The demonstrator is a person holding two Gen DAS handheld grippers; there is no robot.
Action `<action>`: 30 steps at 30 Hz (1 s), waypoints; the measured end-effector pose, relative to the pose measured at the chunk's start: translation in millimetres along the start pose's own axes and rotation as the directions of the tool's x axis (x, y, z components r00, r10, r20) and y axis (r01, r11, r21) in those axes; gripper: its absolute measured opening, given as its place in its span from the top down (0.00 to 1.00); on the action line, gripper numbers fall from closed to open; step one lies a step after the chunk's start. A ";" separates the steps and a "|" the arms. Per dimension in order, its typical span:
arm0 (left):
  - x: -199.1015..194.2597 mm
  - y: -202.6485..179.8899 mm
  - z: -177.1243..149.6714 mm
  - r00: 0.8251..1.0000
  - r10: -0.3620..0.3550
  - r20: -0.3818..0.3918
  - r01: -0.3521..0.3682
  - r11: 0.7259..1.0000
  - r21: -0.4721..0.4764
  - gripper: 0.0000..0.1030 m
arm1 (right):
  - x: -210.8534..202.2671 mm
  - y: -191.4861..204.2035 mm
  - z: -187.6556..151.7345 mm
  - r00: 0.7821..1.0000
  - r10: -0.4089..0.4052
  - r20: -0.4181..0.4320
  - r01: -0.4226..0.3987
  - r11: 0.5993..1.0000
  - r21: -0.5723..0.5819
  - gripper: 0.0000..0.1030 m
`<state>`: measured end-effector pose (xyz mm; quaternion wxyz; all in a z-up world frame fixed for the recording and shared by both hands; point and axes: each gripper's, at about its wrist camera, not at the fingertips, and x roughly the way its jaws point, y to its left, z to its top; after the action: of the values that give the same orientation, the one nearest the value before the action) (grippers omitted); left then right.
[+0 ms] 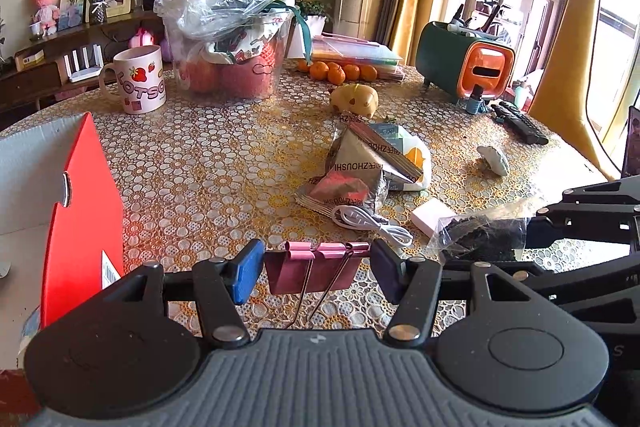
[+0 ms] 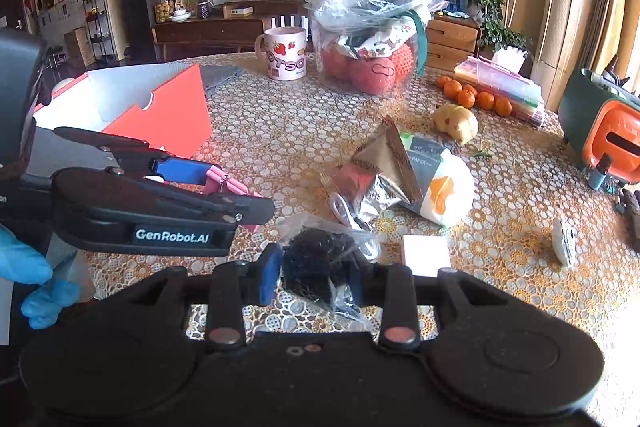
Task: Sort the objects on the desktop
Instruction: 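Carry the binder clip in the left tool while the right tool carries the black bag over the box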
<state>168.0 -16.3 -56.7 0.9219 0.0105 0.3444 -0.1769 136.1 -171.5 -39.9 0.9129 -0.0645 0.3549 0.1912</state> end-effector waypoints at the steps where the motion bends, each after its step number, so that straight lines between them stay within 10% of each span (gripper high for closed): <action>1: -3.7 0.6 0.3 1.000 -0.003 -0.001 0.003 1.000 -0.005 0.44 | -2.1 1.0 1.3 1.000 0.002 0.003 -0.002 1.000 -0.002 0.67; 19: -103.4 34.6 12.0 0.997 0.023 0.068 -0.018 0.998 -0.067 0.44 | -42.6 40.9 42.9 0.993 0.114 0.038 -0.111 0.991 -0.069 0.67; 30: -154.0 102.4 15.6 0.980 0.166 0.112 -0.153 0.982 -0.111 0.44 | -34.6 100.8 88.3 0.972 0.229 0.051 -0.217 0.960 -0.178 0.67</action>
<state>104.2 126.7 43.1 0.9517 -0.0196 0.2945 -0.0848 127.9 -67.0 50.4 0.8885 -0.0955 0.3097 0.3247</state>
